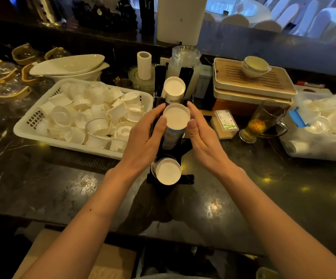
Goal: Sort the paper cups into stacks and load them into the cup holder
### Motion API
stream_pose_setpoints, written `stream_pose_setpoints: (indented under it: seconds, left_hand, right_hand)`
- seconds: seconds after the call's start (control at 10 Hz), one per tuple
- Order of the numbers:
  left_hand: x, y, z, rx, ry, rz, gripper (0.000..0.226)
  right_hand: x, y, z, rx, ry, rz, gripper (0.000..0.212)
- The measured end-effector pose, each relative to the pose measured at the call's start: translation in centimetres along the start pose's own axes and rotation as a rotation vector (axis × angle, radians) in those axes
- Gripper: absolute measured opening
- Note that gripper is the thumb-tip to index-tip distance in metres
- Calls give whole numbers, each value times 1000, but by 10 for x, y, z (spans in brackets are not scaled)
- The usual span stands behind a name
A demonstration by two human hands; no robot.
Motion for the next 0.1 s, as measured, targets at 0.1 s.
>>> stream_pose_setpoints:
  seconds: [0.1]
  left_hand:
    - [-16,15,-4,48,113,238,32]
  right_hand:
    - [-24,2,-16,-24,109,-10,63]
Point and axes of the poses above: each hand's wrist, its own x-axis towards the middle knuckle, its own z-axis out of the palm, y = z × x, the point moved 1 cm from there along x, towards the middle knuckle, and after that the axes turned 14 degrees about y, right-handed, at the moved point
